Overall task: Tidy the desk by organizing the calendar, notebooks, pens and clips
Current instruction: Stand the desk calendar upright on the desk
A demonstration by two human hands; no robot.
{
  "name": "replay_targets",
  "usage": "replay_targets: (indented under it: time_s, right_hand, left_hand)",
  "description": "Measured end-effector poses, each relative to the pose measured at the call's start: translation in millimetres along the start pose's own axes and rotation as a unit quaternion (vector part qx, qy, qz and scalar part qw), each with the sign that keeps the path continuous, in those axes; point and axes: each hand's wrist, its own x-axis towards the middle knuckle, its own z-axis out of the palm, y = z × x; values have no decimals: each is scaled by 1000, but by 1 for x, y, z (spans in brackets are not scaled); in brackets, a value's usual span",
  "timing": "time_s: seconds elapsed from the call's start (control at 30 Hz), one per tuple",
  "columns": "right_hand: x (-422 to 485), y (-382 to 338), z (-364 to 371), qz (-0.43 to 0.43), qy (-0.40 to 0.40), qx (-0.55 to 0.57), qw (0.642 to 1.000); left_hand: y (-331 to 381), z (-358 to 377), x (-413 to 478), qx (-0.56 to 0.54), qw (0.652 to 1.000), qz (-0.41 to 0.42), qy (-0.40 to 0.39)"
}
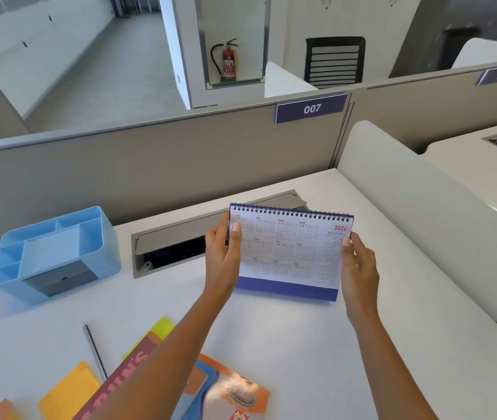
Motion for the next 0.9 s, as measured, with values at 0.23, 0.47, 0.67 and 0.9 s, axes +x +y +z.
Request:
replay_targets:
  time_s: [0.23,0.47,0.67,0.9]
  right_hand:
    - [-12,9,-4,-10,-24,2,1000]
    - [-33,22,-7,-30,-44,-10,999]
    - [-48,38,-6,-26,-50,-1,998]
    - [-58,50,1,-18,-29,22,999]
  left_hand:
    - [-17,-4,-14,24,998,-18,-50]
    - [-24,-7,-35,8,995,-10,-100]
    - [-39,-14,-48,55,990,-53,-115]
    - [-57,-18,-55,84,988,-89,-97]
